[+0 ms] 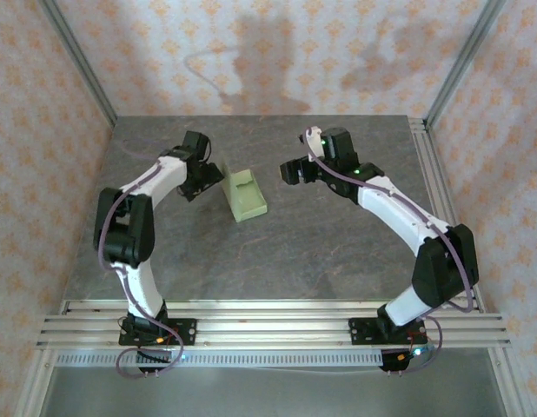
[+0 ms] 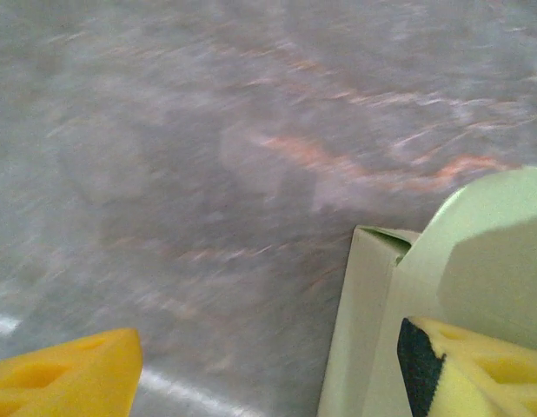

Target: Fold the paper box

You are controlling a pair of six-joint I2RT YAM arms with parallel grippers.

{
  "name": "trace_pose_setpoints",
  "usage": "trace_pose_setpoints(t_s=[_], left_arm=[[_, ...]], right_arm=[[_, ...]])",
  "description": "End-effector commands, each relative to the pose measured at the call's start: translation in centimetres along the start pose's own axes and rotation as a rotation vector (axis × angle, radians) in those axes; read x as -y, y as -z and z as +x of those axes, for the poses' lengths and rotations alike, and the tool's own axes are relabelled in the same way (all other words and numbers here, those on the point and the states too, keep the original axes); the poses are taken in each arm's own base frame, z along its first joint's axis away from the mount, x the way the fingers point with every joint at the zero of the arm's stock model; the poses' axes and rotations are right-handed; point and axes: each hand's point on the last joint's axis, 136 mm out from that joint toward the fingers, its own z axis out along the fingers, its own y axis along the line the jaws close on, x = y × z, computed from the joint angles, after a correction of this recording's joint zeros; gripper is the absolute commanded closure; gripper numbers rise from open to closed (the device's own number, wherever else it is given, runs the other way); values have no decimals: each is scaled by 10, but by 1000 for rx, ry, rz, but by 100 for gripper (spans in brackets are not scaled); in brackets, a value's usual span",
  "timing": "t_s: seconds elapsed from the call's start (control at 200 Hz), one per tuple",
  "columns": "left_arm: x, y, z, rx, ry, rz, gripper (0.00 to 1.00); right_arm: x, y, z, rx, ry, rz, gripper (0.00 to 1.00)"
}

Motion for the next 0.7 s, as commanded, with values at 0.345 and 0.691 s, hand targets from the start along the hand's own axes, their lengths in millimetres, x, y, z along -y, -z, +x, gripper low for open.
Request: trace_pose_setpoints(t_s=[0.345,0.691], left_arm=[[123,-32,40,-313,-389,216,22],[139,-18,40,-297,-373,274,12]], right_arm=[[44,25,-10,116,-158,67,7],[49,14,11,46,-135,34,9]])
